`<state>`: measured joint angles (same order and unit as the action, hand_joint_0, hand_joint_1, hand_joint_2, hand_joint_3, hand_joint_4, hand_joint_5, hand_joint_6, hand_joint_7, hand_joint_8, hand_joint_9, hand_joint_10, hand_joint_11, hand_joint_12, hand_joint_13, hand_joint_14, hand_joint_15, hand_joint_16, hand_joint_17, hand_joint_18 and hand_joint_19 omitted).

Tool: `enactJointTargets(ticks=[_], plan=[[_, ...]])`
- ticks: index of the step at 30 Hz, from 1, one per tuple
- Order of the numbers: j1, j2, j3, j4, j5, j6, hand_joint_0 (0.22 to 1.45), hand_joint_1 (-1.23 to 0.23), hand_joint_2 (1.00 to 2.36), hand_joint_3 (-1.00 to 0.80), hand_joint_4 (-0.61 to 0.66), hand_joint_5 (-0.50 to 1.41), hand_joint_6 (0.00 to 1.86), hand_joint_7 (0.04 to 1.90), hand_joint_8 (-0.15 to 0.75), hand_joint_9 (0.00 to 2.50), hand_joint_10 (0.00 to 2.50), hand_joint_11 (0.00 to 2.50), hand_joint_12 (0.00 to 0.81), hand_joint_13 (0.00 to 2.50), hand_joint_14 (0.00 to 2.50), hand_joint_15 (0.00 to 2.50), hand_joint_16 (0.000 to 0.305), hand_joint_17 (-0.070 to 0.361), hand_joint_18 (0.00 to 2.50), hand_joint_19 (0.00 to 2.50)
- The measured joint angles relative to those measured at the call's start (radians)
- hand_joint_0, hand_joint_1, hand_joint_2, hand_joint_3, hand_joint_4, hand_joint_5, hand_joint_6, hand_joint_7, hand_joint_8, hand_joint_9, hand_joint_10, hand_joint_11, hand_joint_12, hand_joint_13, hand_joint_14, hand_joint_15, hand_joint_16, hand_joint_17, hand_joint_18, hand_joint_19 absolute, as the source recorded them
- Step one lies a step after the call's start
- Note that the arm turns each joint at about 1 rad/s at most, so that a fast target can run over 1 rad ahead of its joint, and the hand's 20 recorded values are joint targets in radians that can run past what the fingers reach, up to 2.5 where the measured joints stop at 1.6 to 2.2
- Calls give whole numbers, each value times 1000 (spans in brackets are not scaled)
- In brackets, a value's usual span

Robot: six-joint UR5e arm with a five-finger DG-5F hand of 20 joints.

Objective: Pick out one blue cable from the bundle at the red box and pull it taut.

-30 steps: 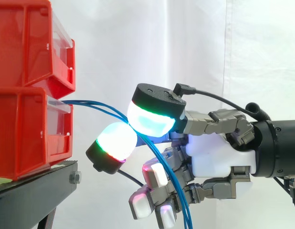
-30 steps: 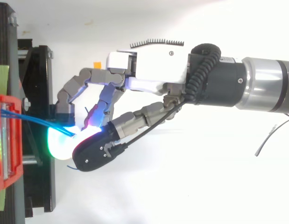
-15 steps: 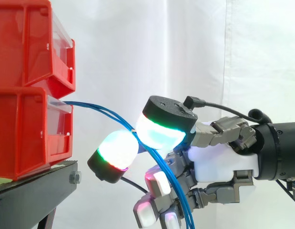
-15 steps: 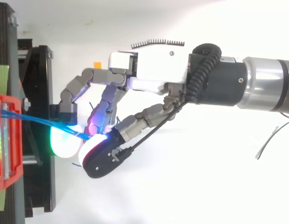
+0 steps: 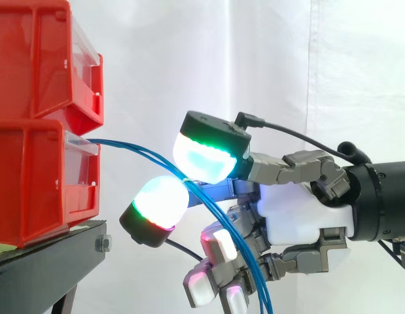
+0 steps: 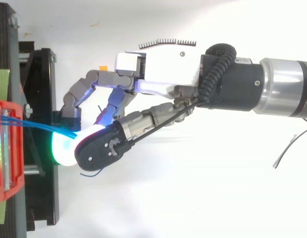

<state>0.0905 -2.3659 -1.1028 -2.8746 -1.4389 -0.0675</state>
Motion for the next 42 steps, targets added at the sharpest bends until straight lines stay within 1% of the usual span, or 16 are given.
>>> enactJointTargets(ticks=[2,9,10,12,14,16,17,18,20,21,22,24,25,29,31,42], plan=[[0,0,1,-2,0,0,607,-693,1019,-281,-44,-57,899,804,297,1253,24,633,309,986,18,469,45,102,955,648],[0,0,1,-3,0,0,616,-751,1020,-238,-28,-62,908,797,296,1221,24,636,309,975,18,471,45,102,941,641],[0,0,1,-3,-1,0,624,-779,1020,-247,-2,-70,914,786,300,1210,24,629,310,969,20,474,45,102,938,631],[-1,0,1,-3,-1,0,637,-800,1018,-274,-10,-75,916,789,295,1184,26,634,309,960,18,473,44,100,922,633],[-2,0,2,-3,-2,0,637,-810,1008,-408,6,-82,915,760,288,1171,24,627,307,955,19,470,44,100,919,640],[-3,0,2,-4,-6,0,604,-776,1000,-500,27,-81,911,746,288,1173,24,621,306,955,18,468,45,101,921,638],[-3,0,2,-5,-8,0,567,-720,1000,-500,22,-79,911,721,291,1178,25,624,310,959,18,474,46,103,931,634],[-4,0,2,-6,-11,-1,565,-710,1000,-500,25,-79,910,720,293,1179,24,622,310,959,20,471,46,103,932,642],[-4,1,3,-9,-16,-1,518,-561,1000,-500,28,-76,895,721,306,1199,22,607,327,976,18,460,49,111,945,637],[-4,2,4,-11,-18,-1,517,-540,1000,-500,28,-76,894,723,305,1200,24,604,328,977,17,465,49,111,946,644],[-4,2,6,-12,-19,-1,543,-439,1000,-500,15,-75,886,741,298,1201,25,608,324,971,17,468,48,108,930,661],[-4,2,9,-14,-20,-1,581,-410,1000,-500,-9,-74,882,763,292,1204,25,606,316,965,18,477,47,105,912,674],[-5,2,11,-17,-21,-1,593,-420,1000,-490,-17,-72,881,760,293,1204,23,608,318,963,19,482,47,105,905,676],[-6,2,19,-30,-21,-2,588,-470,1018,-292,-10,-69,879,801,308,1222,23,612,322,968,18,490,48,108,911,694],[-6,2,22,-36,-21,-2,583,-501,1020,-253,-10,-69,881,797,307,1219,25,609,327,970,18,485,48,108,908,679],[-7,2,24,-43,-21,-2,589,-638,1020,-188,14,-84,903,755,307,1158,23,628,328,947,19,482,49,110,909,666]])
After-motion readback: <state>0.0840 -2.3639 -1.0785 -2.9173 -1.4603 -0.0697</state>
